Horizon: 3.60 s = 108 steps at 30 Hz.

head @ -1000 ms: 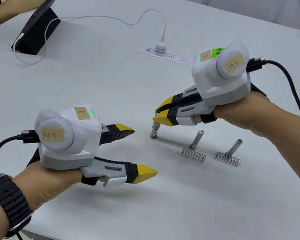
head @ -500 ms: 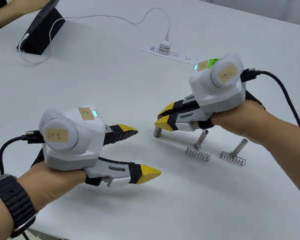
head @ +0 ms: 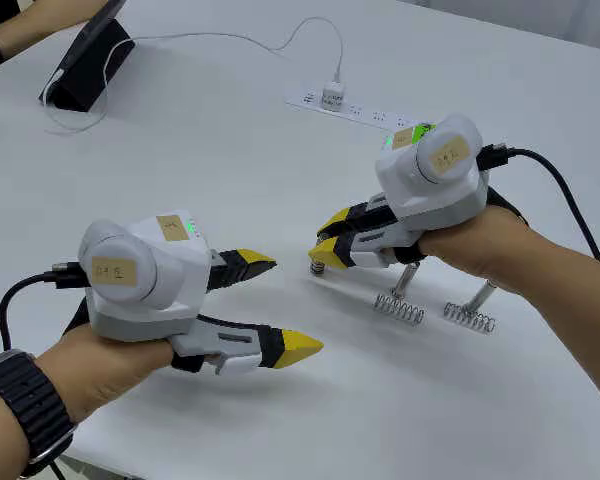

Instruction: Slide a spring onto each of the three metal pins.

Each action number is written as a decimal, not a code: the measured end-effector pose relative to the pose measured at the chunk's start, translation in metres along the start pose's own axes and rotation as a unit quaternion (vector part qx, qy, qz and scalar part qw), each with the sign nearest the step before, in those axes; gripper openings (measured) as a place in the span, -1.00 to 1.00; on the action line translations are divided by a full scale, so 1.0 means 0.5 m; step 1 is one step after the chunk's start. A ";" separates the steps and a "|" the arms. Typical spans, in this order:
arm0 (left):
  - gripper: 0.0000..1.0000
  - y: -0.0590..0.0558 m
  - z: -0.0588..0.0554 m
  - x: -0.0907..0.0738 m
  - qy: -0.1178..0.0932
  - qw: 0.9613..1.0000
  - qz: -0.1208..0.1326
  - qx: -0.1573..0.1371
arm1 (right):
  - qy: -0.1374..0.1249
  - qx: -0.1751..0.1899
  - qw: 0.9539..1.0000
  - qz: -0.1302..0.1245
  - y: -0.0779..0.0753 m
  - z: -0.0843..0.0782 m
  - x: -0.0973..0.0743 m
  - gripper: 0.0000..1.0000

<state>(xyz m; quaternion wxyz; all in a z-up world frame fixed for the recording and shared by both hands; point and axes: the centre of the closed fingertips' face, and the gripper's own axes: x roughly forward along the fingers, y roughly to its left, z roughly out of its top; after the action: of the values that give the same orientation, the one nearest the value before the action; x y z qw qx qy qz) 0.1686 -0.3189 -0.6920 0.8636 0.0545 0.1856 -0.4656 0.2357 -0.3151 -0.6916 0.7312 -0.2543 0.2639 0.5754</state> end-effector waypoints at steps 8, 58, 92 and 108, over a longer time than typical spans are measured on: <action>0.28 0.003 0.008 0.000 -0.003 1.000 0.000 0.003 | -0.019 0.008 1.000 -0.018 -0.002 0.017 -0.043 -0.57; 0.24 -0.020 0.023 0.016 0.008 1.000 -0.019 0.024 | 0.031 0.052 0.997 -0.041 0.034 -0.195 -0.144 -0.67; 0.11 -0.044 0.018 0.040 0.025 0.998 -0.042 0.037 | 0.029 0.078 0.996 -0.013 0.049 -0.218 -0.130 -0.77; -0.08 -0.069 0.043 0.060 0.022 0.995 -0.066 0.077 | 0.016 0.029 0.999 0.032 0.115 -0.130 -0.174 -0.77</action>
<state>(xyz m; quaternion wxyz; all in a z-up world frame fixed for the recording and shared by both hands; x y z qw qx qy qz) 0.1608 -0.3675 -0.6805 0.8203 0.1185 0.1711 -0.5328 0.1566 -0.4085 -0.6840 0.7148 -0.2338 0.3002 0.5868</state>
